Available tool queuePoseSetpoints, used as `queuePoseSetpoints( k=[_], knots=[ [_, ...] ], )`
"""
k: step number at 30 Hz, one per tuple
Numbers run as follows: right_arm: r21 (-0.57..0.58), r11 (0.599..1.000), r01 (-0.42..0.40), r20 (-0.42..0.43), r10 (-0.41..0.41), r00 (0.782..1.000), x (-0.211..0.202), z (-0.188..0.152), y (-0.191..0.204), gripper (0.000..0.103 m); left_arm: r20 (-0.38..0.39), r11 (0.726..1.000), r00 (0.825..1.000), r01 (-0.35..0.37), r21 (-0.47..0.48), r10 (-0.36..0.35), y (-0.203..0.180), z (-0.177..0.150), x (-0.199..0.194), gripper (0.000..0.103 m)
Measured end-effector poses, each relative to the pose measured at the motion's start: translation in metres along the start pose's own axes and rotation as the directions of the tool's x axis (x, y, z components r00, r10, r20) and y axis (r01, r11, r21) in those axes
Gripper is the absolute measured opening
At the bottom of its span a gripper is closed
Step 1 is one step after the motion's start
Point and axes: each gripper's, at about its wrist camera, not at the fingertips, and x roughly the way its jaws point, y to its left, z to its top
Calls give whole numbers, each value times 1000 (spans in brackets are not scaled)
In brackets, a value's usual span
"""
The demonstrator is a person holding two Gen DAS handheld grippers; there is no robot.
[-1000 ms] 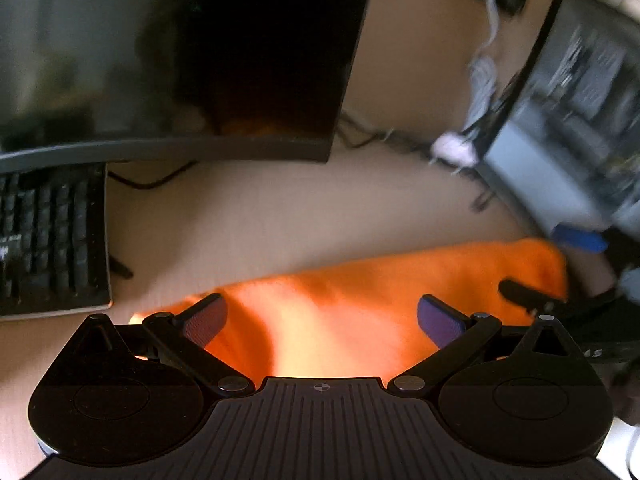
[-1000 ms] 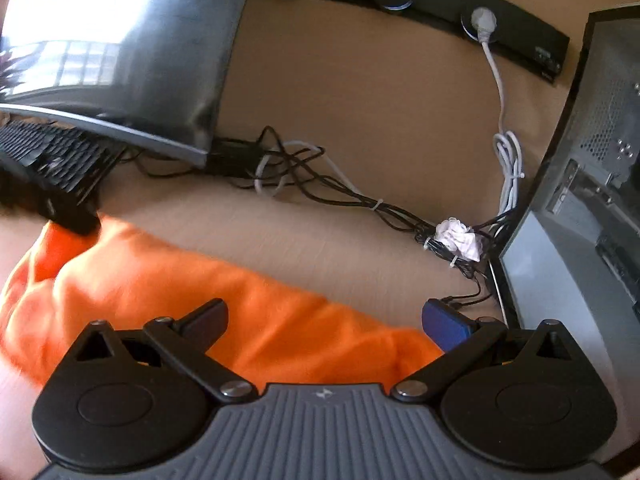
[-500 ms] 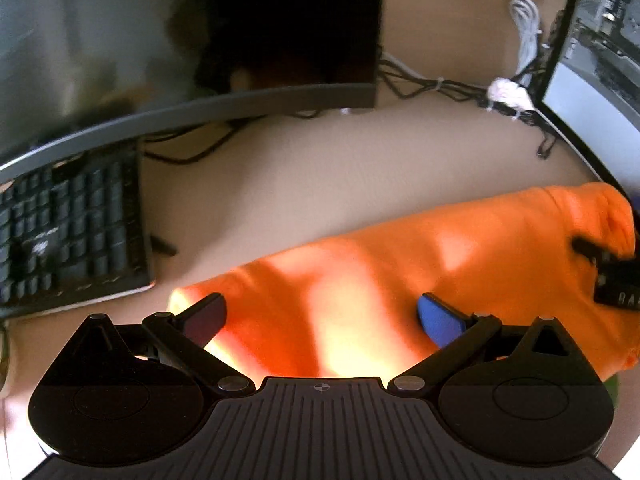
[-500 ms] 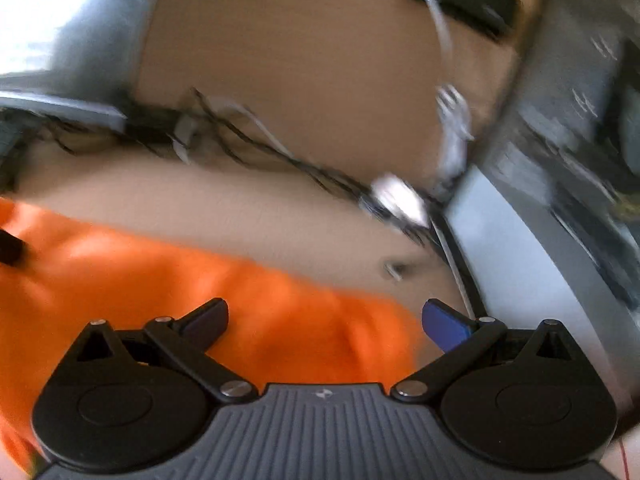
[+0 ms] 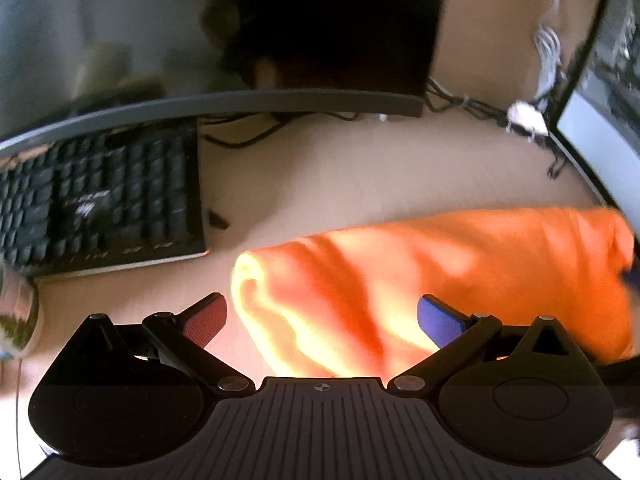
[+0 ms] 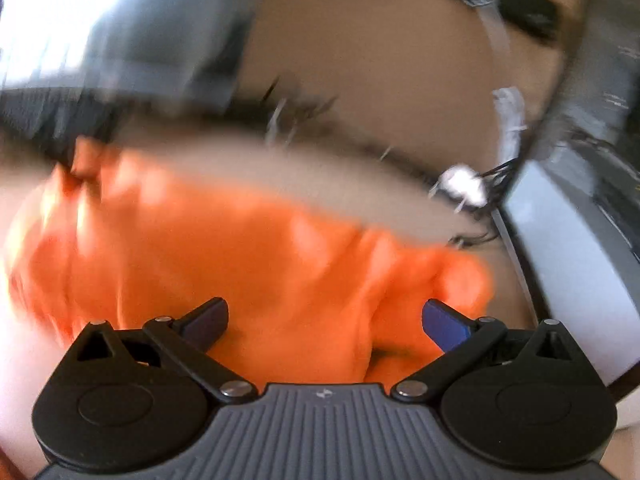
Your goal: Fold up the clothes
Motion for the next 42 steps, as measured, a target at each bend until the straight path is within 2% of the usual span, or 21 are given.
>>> queuePoseSetpoints(
  k=[4,6,9,12,14,15,17,19,21,23,26,27,29,33,34,35,36,37,39,41,42],
  knots=[
    [26,1000,0,54,-1,999,-17,8,-5,103,4,991,1000,-19,-132,19,44,-11,-18,103],
    [7,998,-57,113,56,992,-30,19,4,103,-5,982,999,-36,-187,36,63,-17,-24,103],
    [-37,988,-148,201,153,968,-51,37,21,103,-15,972,999,-38,-232,35,77,-25,-28,103],
    [-93,957,-275,202,288,936,-59,46,61,98,-25,964,999,-32,-266,26,87,-32,-32,103],
    [-148,919,-365,134,385,913,-55,45,94,83,-25,964,1000,2,-268,-9,87,-34,-32,103],
    [-182,909,-375,108,398,911,-52,42,109,83,-24,960,999,32,-278,-41,87,-35,-32,103],
    [-240,899,-366,66,391,918,-44,35,130,83,-25,939,990,122,-322,-137,88,-39,-30,103],
    [-280,898,-340,31,363,931,-33,28,142,80,-32,902,974,197,-384,-226,88,-42,-23,103],
    [-167,911,-378,16,386,922,-29,31,129,70,-35,867,958,241,-435,-284,87,-43,-15,103],
    [51,896,-442,8,442,897,-25,39,102,51,-26,847,945,279,-452,-325,82,-42,-10,103],
    [366,781,-507,22,537,843,-9,34,52,46,-26,836,927,325,-442,-374,68,-35,-3,103],
    [403,762,-508,24,546,838,-6,30,43,46,-31,838,924,331,-433,-381,62,-34,0,103],
    [365,787,-498,23,527,849,-11,24,41,46,-46,848,926,322,-420,-374,51,-30,9,103],
    [284,811,-511,33,524,851,-24,15,41,46,-76,874,937,287,-393,-341,26,-22,28,100],
    [265,817,-513,35,523,851,-25,15,42,46,-80,877,936,287,-384,-342,19,-19,32,93],
    [244,823,-514,37,521,853,-27,15,42,46,-88,881,937,283,-379,-339,14,-17,35,70],
    [223,828,-514,38,519,854,-29,15,43,47,-100,885,938,273,-376,-332,9,-15,39,64],
    [187,841,-508,44,509,860,-34,14,44,47,-105,890,942,259,-375,-319,6,-14,42,64],
    [102,871,-481,64,477,877,-48,10,47,57,-103,896,947,248,-368,-304,3,-11,41,53],
    [4,897,-441,100,439,893,-55,10,56,74,-105,902,948,247,-355,-301,0,-8,37,43],
    [-45,907,-419,120,421,899,-59,9,60,76,-110,901,946,250,-353,-306,-1,-7,36,41]
  ],
)
